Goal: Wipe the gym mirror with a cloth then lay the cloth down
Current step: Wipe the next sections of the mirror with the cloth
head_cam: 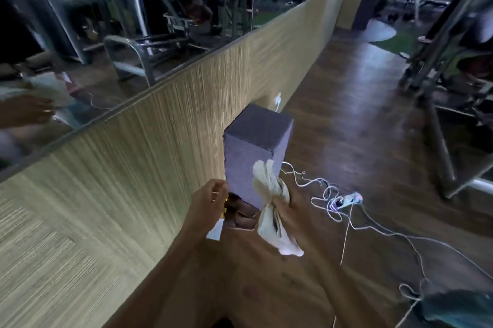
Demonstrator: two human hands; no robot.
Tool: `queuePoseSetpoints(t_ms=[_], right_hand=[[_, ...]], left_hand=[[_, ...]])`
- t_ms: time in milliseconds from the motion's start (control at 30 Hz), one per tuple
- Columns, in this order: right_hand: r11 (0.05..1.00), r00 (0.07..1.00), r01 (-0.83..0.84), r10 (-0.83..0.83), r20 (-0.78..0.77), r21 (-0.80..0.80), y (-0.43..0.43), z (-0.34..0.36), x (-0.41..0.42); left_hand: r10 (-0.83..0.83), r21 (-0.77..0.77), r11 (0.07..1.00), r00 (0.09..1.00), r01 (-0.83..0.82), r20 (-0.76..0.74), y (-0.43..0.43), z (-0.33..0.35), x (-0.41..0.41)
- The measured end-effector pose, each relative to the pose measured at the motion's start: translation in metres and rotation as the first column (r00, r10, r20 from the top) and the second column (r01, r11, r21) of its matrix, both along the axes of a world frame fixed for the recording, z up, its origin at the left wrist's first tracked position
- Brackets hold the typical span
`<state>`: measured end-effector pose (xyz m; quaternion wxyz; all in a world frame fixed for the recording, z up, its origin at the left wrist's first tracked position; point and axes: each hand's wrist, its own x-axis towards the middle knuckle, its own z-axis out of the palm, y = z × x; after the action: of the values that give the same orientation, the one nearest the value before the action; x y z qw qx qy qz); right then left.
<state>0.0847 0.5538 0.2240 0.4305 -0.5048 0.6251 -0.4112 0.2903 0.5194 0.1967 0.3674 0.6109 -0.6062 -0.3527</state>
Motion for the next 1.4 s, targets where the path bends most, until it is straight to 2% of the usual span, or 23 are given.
queuePoseSetpoints(t_ms=[133,233,400,533,667,833,933,1067,1167,1267,1400], right_hand=[[0.998,1.0,-0.014,0.014,-0.001,-0.067,-0.061,0.005,-0.019],[0.99,0.991,-0.108,0.101,-0.086,-0.086,-0.119,0.008,-0.027],[0.967,0.98,-0.195,0.197,-0.006,-0.163,-0.232,0.024,-0.026],[0.925,0.951,-0.304,0.309,-0.013,-0.227,-0.329,0.051,-0.015],[0.862,0.921,-0.367,0.39,-0.003,-0.351,-0.41,0.092,0.0],[0.739,0.872,-0.396,0.489,0.029,-0.544,-0.485,0.137,0.014],[0.593,0.845,-0.367,0.535,0.01,-0.717,-0.532,0.175,0.018],[0.338,0.882,-0.267,0.464,-0.087,-0.902,-0.599,0.242,0.017],[0.112,0.907,-0.191,0.401,-0.131,-0.975,-0.649,0.301,0.011],[-0.059,0.949,-0.108,0.29,-0.121,-0.992,-0.699,0.368,0.011],[-0.174,0.978,-0.083,0.177,-0.114,-0.981,-0.743,0.446,0.032]], left_hand=[[0.037,-0.055,0.998,0.999,-0.038,-0.023,-0.065,0.005,-0.02],[0.082,-0.089,0.992,0.995,-0.088,-0.065,-0.116,0.009,-0.026],[0.189,-0.134,0.97,0.975,-0.204,-0.117,-0.211,0.018,-0.026],[0.267,-0.189,0.937,0.951,-0.294,-0.159,-0.283,0.051,-0.021],[0.351,-0.404,0.847,0.934,-0.347,-0.067,-0.348,0.103,-0.015],[0.457,-0.568,0.753,0.885,-0.333,0.086,-0.401,0.171,-0.014],[0.58,-0.718,0.657,0.762,-0.228,0.289,-0.431,0.218,-0.016],[0.669,-0.839,0.518,0.69,-0.167,0.276,-0.454,0.303,-0.016],[0.815,-0.918,0.396,0.473,-0.034,0.334,-0.471,0.366,-0.016],[0.919,-0.946,0.323,0.236,0.016,0.317,-0.5,0.424,-0.024],[0.952,-0.95,0.289,0.073,0.113,0.298,-0.536,0.49,-0.018]])
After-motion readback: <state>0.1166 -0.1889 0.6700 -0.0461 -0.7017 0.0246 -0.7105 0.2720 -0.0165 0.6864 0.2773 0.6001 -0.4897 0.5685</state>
